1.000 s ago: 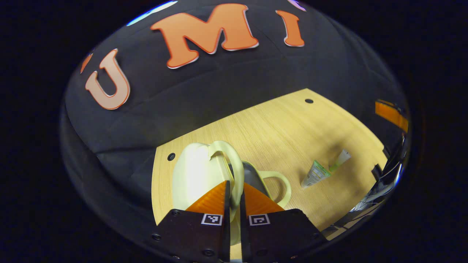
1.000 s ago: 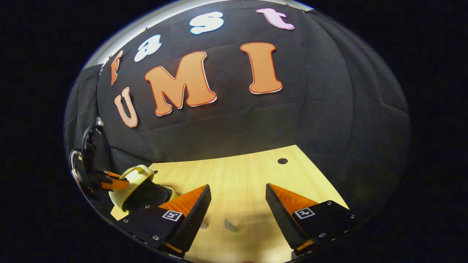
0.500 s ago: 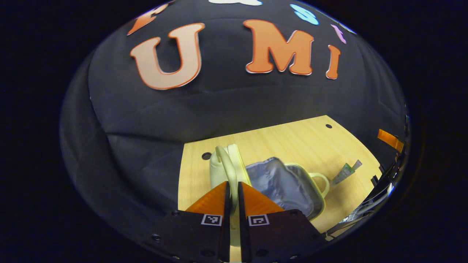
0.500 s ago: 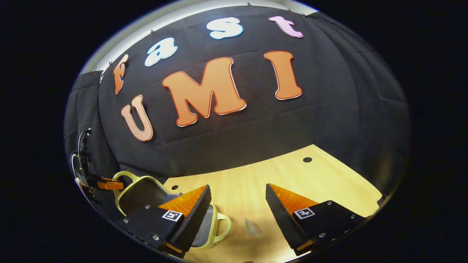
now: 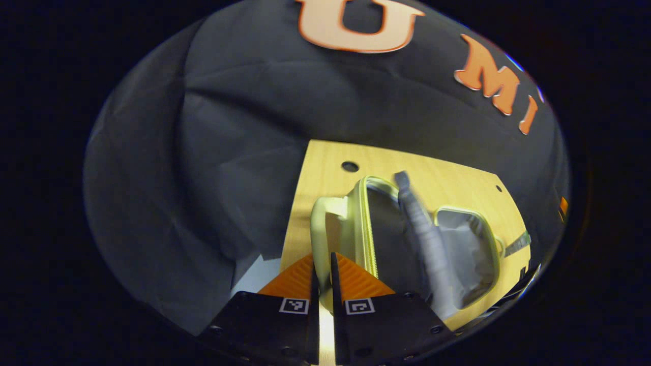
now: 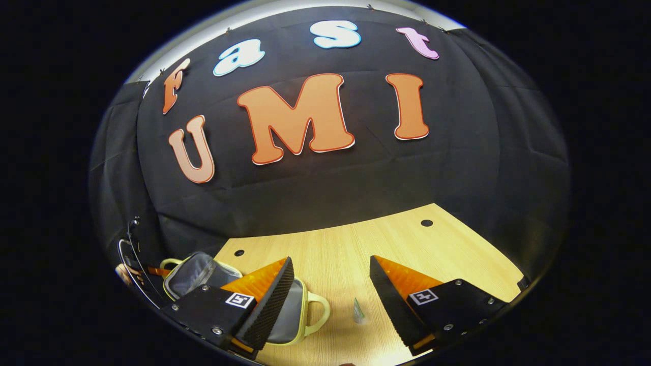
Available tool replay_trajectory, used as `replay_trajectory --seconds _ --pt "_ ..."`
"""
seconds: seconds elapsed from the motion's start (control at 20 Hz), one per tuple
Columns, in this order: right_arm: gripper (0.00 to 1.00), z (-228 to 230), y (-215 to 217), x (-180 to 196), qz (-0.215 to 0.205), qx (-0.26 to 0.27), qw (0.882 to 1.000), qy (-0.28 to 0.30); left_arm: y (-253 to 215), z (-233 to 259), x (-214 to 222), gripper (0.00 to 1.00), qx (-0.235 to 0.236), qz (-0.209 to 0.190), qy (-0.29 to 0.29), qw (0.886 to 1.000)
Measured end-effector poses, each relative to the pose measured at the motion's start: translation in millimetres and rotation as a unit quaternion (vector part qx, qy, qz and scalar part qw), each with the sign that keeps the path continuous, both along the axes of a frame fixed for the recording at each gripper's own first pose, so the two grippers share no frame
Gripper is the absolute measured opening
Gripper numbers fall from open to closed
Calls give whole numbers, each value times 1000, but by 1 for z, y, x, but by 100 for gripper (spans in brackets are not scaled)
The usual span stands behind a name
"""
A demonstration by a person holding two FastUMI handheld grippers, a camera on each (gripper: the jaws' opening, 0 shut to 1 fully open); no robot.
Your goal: First open the suitcase, pack the skin care products into it, and then close the suitcase.
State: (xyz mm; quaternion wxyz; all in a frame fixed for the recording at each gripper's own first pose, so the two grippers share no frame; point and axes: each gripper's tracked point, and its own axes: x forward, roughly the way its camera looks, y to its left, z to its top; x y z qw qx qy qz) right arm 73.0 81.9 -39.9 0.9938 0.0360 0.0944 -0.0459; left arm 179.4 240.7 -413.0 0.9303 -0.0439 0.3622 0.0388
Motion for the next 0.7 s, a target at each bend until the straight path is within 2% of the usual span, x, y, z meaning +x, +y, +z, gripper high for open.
replay_trajectory --seconds 0.15,0.35,0.55,0.6,0.7 --pt "95 -6 5 2 -3 -2 1000 13 12 -55 8 12 -16 17 41 999" --pt "95 -11 6 -1 -7 -3 1000 22 22 -89 11 12 -50 38 67 996" --pt "95 -12 -5 -7 -21 -8 1000 19 27 -96 8 19 -21 43 88 995" --pt "95 -12 -8 -8 -24 -7 1000 17 30 -93 10 24 -1 43 86 995" --pt "95 -14 -14 -11 -28 -4 999 15 42 -80 11 55 48 49 75 995"
